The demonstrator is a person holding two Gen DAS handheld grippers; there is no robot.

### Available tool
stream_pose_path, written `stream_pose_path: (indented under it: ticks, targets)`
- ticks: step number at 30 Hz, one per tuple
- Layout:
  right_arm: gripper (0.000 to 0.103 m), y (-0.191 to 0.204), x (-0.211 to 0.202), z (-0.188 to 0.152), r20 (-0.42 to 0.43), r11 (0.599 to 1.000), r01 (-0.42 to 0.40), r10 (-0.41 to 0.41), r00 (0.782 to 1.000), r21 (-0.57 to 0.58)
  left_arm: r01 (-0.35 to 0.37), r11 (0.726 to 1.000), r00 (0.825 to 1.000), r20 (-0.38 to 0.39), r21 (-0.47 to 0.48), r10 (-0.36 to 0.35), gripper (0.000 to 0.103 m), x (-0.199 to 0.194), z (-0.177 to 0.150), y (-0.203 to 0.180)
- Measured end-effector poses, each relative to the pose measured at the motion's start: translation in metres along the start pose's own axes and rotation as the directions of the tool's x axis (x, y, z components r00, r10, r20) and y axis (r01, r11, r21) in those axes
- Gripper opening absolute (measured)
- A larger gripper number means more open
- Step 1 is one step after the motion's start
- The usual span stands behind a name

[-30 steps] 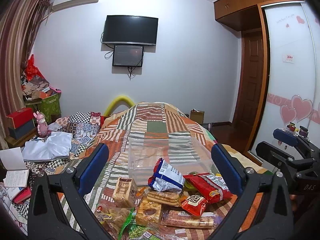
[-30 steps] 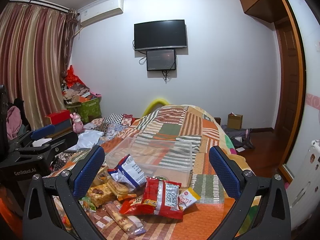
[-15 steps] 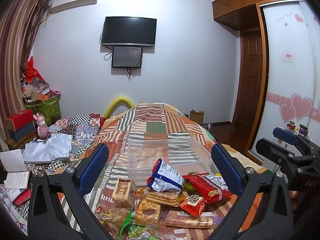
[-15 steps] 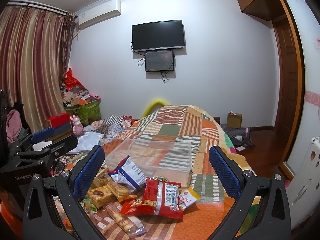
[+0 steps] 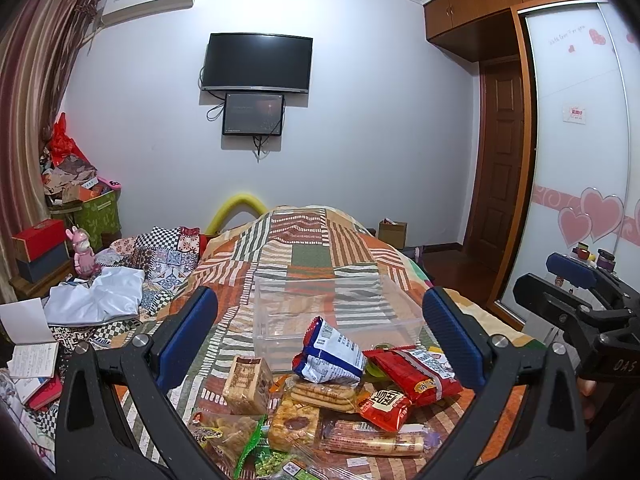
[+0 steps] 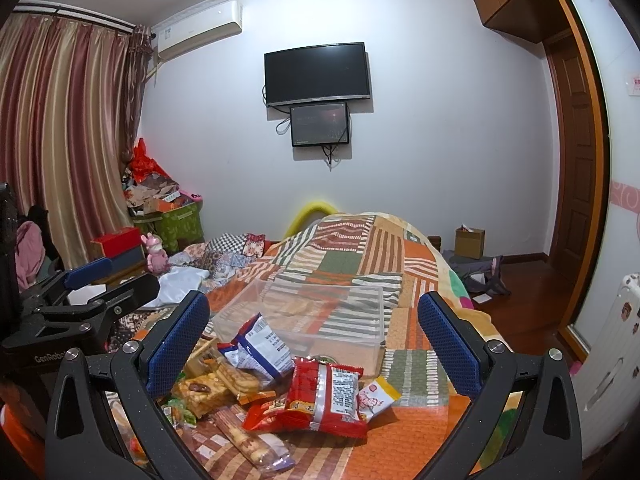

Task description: Organize snacks

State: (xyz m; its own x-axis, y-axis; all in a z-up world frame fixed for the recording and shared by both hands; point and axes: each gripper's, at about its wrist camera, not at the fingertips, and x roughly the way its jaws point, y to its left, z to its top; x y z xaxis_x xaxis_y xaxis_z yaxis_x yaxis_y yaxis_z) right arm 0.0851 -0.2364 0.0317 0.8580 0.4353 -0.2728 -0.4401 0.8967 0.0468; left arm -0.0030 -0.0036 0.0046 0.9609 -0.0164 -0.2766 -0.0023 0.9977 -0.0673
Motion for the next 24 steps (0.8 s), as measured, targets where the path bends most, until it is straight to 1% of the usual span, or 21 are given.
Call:
stream_pose_path:
  ticks: [24]
  targets:
    - [0.103, 0.0022, -0.0017, -0.0006, 0.005, 1.0, -0.004, 0.004, 1.0, 0.002, 0.002, 1.0, 1.0, -0.005, -0.007, -0.002, 0.103, -0.0018, 0.0016, 0.0023]
